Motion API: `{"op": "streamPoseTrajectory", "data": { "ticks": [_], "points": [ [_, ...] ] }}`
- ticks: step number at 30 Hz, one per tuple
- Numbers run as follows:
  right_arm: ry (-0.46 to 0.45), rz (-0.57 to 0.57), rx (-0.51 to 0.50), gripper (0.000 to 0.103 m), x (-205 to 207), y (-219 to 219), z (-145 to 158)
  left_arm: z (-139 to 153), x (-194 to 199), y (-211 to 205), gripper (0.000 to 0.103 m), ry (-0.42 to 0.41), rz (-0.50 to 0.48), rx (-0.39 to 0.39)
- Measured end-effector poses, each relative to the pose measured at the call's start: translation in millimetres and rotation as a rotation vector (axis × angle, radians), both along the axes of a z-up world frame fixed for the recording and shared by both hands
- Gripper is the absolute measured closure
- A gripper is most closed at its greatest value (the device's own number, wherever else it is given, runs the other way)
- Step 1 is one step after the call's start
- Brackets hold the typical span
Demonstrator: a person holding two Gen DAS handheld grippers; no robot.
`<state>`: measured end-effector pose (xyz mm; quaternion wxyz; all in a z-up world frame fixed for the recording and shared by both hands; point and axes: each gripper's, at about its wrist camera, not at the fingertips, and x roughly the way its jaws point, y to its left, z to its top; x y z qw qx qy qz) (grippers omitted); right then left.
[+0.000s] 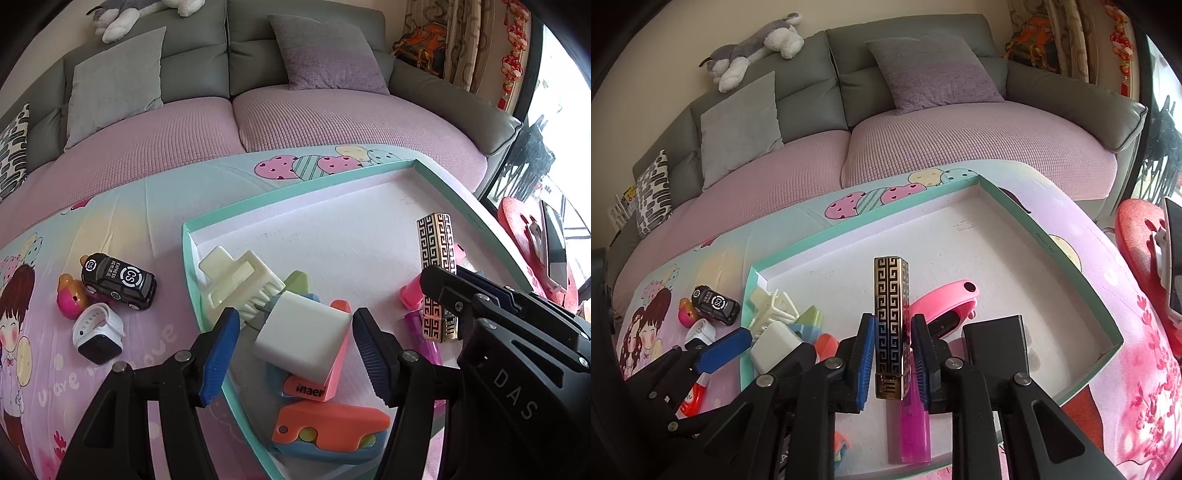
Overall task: Organize rigid objects
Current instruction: 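Open both tools to drop the charger plug and gold box into the tray, then move both open tools back over the bed toward the red tube and white watch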
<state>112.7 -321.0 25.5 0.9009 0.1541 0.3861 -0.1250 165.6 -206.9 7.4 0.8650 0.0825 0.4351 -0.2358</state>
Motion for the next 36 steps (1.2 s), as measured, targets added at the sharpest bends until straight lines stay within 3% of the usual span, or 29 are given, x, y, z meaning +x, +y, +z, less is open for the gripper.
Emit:
{"op": "streamPoseTrajectory", "data": {
  "ticks": [2,18,21,22,28,30,31,36],
  "points": [
    [-0.007,-0.011,-0.004,0.068,-2,-1,2,2,1,2,0.034,-0.004,0.004,-0.006],
    [-0.05,-0.063,0.0,0.068,-10,-11,12,28,1,30,0.033,-0.056,0.06,-0.052],
    [-0.051,-0.061,-0.004,0.068,-10,-10,13,36,1,40,0.027,-0.08,0.084,-0.069],
    [-0.048,-0.058,-0.005,0.068,-10,-10,12,39,3,45,0.023,-0.088,0.099,-0.076],
    [-0.029,-0.052,-0.006,0.066,-6,-7,8,44,18,90,0.023,-0.105,0.251,-0.105],
    [-0.026,-0.047,-0.002,0.057,-4,-4,7,41,24,106,0.016,-0.097,0.315,-0.099],
    [-0.024,-0.04,-0.001,0.056,-3,-2,7,39,26,114,0.007,-0.09,0.346,-0.095],
    [-0.017,0.02,-0.018,0.039,7,19,5,27,35,147,0.006,-0.039,0.48,-0.089]
  ]
}}
